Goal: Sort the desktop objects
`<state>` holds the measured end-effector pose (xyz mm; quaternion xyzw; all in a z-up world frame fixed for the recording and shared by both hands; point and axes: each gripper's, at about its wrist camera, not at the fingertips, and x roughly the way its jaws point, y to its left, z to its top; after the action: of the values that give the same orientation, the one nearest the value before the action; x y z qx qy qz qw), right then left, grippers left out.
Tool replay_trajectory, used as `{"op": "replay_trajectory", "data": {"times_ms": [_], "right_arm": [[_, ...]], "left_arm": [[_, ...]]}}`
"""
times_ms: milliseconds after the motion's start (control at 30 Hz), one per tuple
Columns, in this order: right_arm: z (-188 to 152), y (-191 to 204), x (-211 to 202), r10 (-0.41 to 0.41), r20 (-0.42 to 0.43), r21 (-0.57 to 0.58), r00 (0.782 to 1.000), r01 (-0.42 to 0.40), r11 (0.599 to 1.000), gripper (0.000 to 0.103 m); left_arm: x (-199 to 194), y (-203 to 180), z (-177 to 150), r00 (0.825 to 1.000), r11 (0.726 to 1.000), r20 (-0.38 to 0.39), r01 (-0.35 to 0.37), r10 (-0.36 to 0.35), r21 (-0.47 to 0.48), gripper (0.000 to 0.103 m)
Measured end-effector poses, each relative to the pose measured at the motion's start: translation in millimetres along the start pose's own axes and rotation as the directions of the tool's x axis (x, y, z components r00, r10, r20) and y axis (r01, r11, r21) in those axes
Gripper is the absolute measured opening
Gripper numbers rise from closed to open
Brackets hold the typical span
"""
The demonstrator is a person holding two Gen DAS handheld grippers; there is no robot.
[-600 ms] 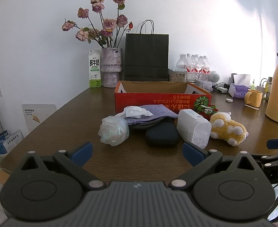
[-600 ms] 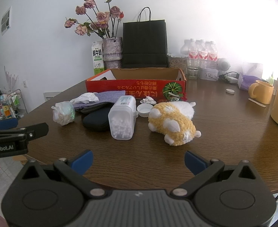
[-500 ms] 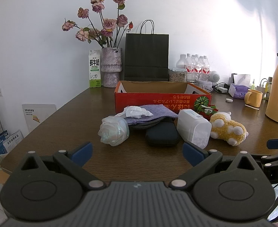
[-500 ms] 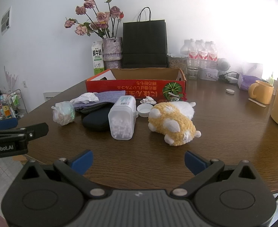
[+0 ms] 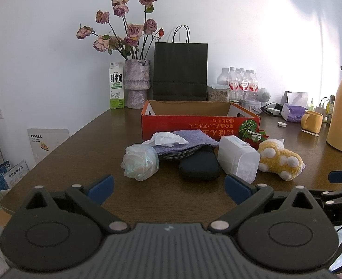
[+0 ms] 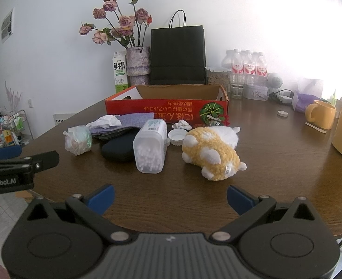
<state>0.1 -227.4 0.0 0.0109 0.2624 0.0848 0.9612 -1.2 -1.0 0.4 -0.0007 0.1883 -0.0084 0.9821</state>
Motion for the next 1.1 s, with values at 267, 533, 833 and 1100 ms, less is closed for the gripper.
{"op": "replay_trajectory", "data": {"times_ms": [267, 533, 833, 1100], "right_arm": [[-0.4, 1.1, -0.3, -0.001, 0.000, 0.000, 1.000, 0.001, 1.000, 0.103], [-1.0, 2.5, -1.4, -0.002, 0.001, 0.000, 1.000, 0.002, 1.000, 0.103], [-1.1, 1.9, 0.2, -0.002, 0.003, -0.001, 1.000, 0.002, 1.000, 0.103], [1.5, -1.1, -0.7, -0.004, 0.001, -0.001, 1.000, 0.004, 1.000, 0.103]], "left_arm": [[0.0, 0.0, 0.0, 1.000, 1.000, 0.000, 0.009, -0.009, 0.004, 0.103], [0.0, 0.0, -0.1, 1.000, 1.000, 0.001, 0.009, -0.009, 0.005, 0.103], [-0.3, -0.4, -0.3, 1.000, 1.000, 0.002, 0.009, -0.009, 0.005, 0.103], [0.3, 0.3, -0.4, 1.000, 1.000, 0.002, 0.010, -0.010, 0.005, 0.103]]}}
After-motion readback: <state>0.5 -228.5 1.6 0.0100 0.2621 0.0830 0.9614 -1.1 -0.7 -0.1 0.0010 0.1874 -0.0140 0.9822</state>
